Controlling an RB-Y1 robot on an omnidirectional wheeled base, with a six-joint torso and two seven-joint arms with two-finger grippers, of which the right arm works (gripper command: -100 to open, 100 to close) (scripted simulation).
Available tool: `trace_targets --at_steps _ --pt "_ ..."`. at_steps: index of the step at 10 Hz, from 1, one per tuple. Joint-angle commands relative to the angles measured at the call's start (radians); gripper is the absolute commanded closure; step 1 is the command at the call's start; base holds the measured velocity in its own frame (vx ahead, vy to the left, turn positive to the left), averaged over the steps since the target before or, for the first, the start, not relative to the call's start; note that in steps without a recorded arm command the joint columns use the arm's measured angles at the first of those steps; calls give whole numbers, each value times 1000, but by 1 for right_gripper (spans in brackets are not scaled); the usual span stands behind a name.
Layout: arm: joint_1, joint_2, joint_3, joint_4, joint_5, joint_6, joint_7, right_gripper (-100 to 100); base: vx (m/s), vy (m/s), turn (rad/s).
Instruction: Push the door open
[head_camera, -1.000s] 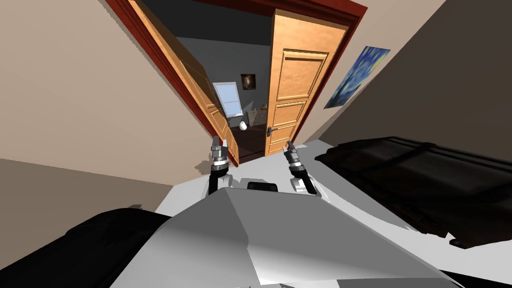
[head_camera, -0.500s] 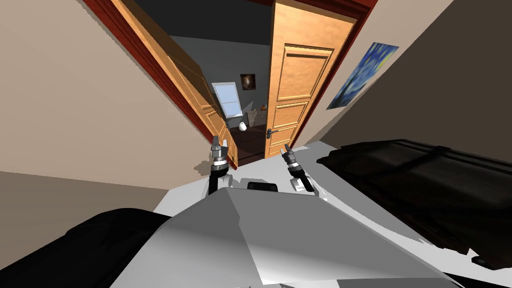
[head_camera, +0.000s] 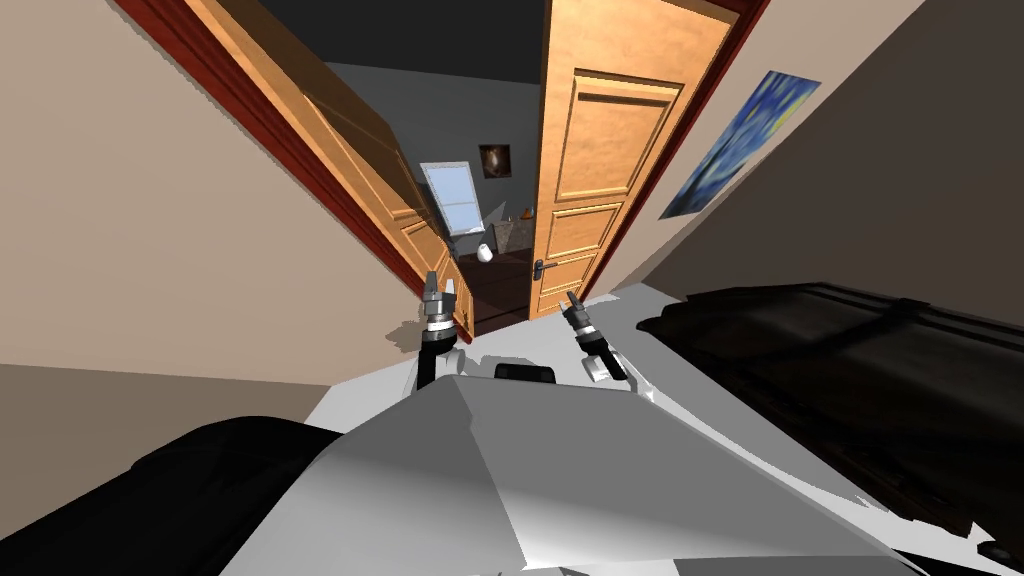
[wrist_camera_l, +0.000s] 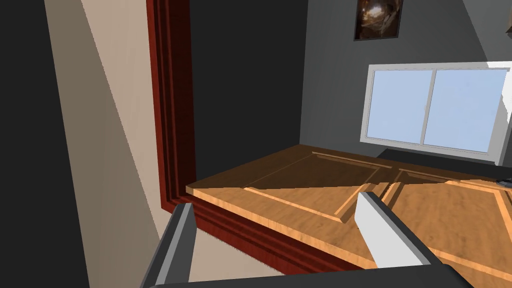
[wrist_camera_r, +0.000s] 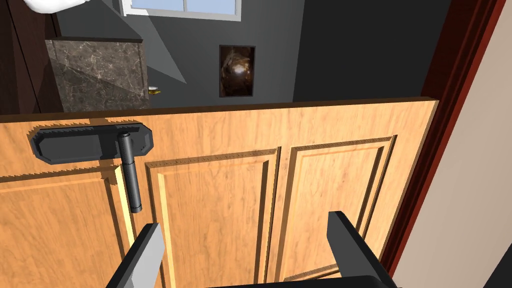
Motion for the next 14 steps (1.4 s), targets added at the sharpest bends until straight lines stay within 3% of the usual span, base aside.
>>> trace_targets --at_steps 1,6,14 --pt "-16 -19 12 42 -6 -7 -20 -100 116 -15 2" --pt "-69 -88 46 166 -27 -20 -88 -100 181 -24 4" --pt "-129 -166 85 308 -52 -34 -164 -100 163 -13 2"
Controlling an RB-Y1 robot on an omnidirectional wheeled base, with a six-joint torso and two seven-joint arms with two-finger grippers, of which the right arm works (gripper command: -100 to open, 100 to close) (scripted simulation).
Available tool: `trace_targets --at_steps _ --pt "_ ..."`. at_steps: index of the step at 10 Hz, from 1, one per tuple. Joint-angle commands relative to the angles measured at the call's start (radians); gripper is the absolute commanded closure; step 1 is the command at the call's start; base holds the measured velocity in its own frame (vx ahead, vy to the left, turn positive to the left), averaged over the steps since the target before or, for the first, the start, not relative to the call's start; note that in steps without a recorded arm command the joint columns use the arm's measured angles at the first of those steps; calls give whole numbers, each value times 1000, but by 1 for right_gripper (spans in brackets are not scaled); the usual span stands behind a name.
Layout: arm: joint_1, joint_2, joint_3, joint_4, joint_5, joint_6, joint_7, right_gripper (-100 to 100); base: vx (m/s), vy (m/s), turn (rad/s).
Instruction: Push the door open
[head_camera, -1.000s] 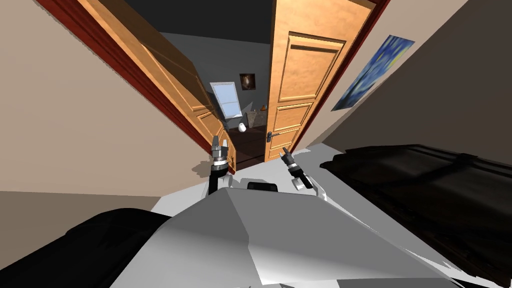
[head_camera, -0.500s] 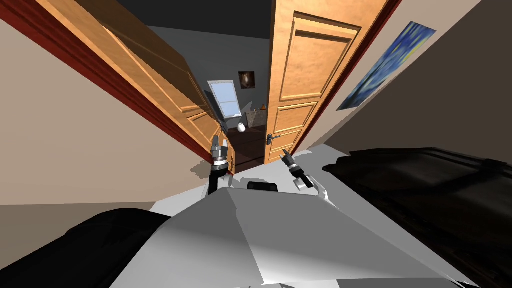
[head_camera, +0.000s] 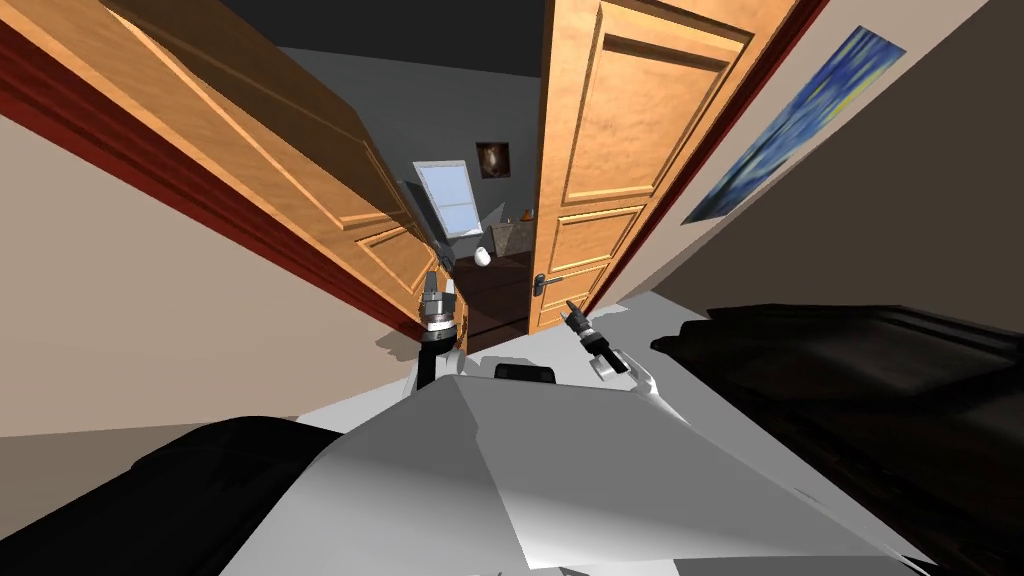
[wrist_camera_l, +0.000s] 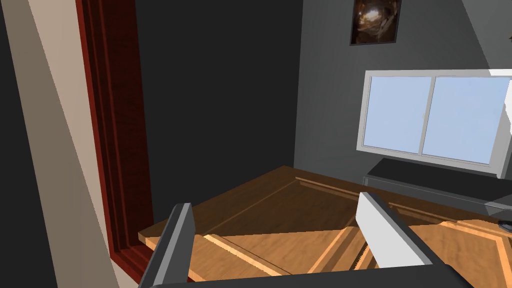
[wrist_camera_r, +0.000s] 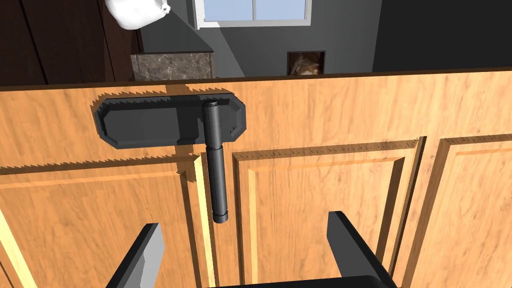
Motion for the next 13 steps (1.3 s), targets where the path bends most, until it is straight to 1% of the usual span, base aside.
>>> trace_targets --at_steps 1,3,4,5,9,11,12,13 --pt "-14 -25 8 34 -8 -5 -23 -100 229 -1 3" --pt "-29 -45 18 70 -14 -9 -43 -100 247 2 1" --pt "-34 -51 22 81 -16 -10 -49 -100 254 -28 3" --pt "-33 -48 19 79 -15 -13 -46 -100 117 -14 6" --pt "-71 -21 4 117 -18 14 -39 -100 190 69 81" --pt "-88 -8 -3 134 -19 26 -35 -100 227 33 67" --pt "-81 -13 -1 125 -19 23 -36 -100 94 7 19" --pt "-81 -13 -1 125 -19 23 -36 100 -9 1 -15"
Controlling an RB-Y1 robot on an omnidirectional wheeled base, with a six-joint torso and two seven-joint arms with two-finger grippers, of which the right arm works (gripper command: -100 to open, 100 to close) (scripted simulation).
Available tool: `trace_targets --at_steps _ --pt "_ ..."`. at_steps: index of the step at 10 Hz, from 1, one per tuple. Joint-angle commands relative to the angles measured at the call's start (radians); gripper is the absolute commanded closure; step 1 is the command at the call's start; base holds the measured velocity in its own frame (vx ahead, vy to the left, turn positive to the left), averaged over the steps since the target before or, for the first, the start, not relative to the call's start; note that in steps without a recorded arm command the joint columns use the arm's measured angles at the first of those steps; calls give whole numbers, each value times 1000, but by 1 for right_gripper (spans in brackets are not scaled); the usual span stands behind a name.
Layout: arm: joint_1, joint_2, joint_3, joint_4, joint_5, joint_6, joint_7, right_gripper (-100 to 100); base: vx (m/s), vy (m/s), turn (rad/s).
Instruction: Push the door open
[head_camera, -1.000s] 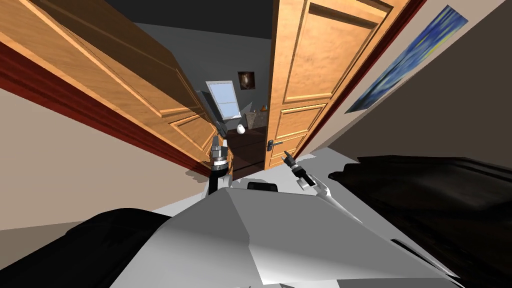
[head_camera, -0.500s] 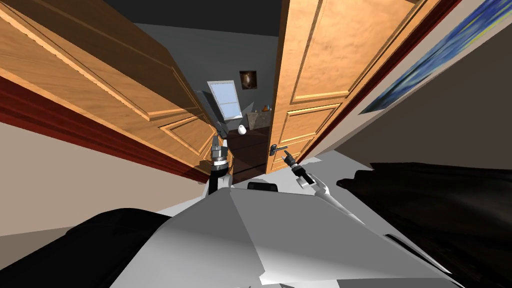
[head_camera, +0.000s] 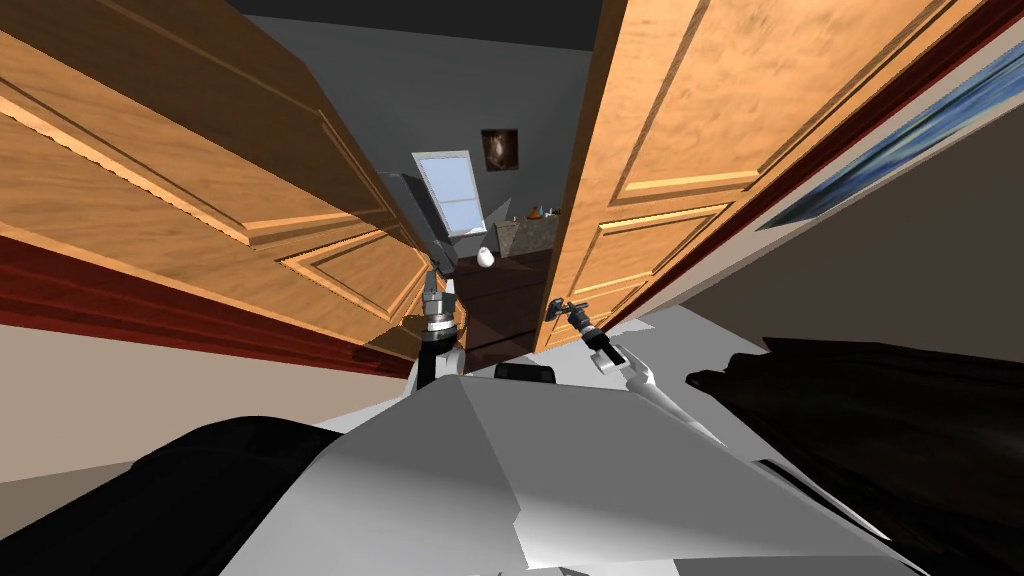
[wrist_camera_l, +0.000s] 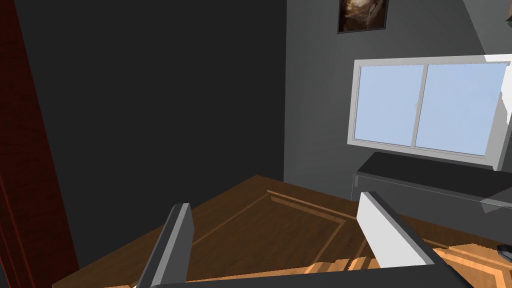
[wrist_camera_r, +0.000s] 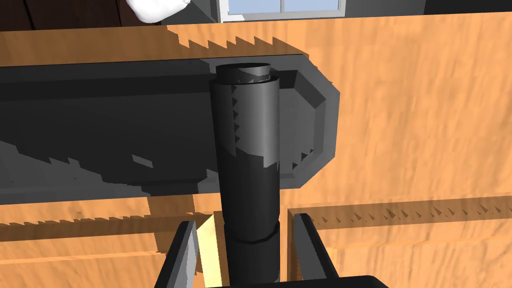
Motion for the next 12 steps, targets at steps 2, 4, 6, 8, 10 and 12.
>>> trace_targets --at_steps 2,4,6,8,10,12 --pt "1 0 0 0 0 -1 0 100 -22 -5 15" --pt "1 0 0 0 0 -1 0 100 0 0 0" --pt "-18 11 -25 20 -2 5 12 100 44 38 -11" --pt "-31 23 -45 39 -4 10 23 100 153 91 -48" --pt "-46 37 -70 62 -7 15 37 100 159 94 -10" --pt "-58 48 -89 80 -8 19 47 100 148 87 -14"
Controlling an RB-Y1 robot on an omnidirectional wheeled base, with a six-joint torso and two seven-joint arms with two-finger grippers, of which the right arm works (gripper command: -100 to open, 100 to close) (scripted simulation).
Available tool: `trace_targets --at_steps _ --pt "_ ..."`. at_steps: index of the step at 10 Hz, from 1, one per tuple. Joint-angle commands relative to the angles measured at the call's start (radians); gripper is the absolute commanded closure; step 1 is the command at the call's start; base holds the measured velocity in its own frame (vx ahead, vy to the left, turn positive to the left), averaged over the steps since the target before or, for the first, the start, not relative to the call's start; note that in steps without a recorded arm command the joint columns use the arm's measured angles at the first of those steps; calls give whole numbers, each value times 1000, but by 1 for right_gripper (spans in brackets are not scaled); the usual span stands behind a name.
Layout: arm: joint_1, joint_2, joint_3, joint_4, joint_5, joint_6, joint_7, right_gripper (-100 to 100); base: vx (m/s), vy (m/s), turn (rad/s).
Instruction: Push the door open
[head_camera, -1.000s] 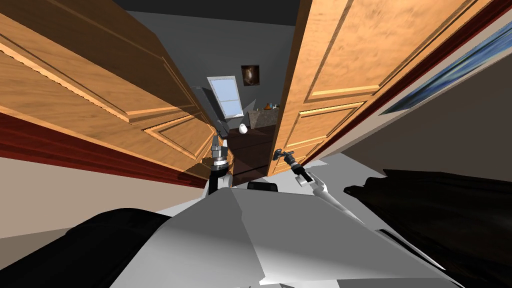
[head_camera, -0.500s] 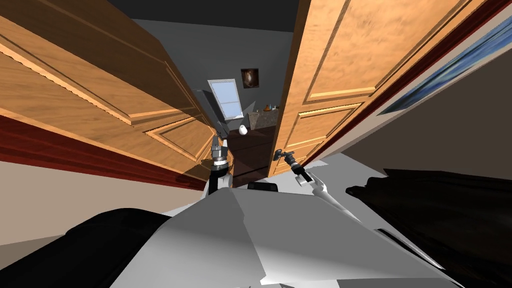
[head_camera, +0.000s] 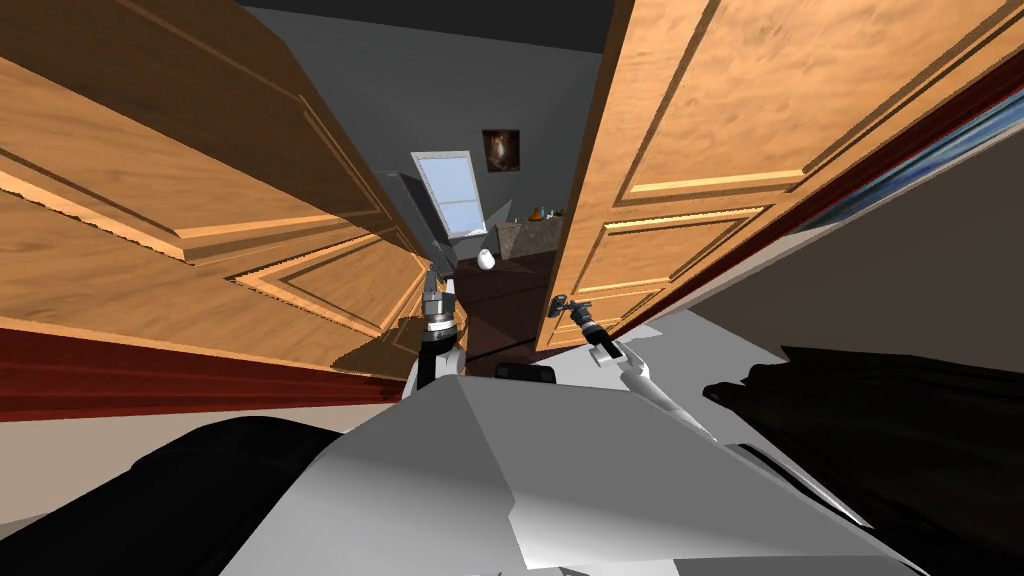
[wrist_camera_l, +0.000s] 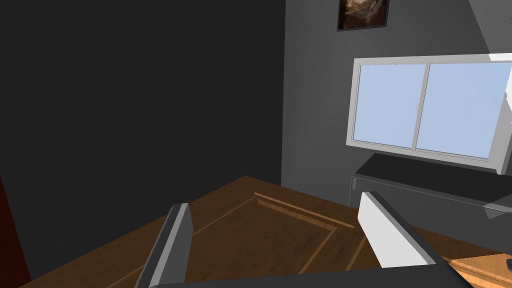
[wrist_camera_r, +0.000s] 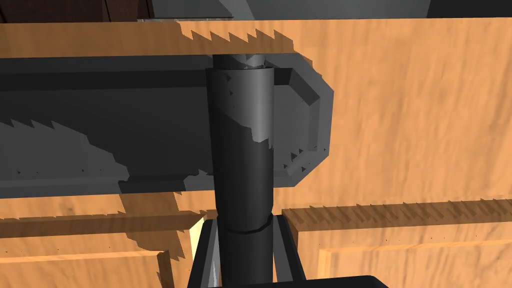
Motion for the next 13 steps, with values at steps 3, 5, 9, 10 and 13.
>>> trace_targets --at_steps 3,5,9,10,13 --pt "-20 15 -54 21 -5 8 25 100 96 64 -19" --pt "-34 28 -76 42 -7 13 37 100 86 66 -26" --pt "-62 53 -121 85 -11 23 61 100 93 80 -38" --pt "-69 60 -133 96 -12 26 67 100 85 87 -31" --pt "-90 79 -167 128 -15 33 86 100 106 73 -30"
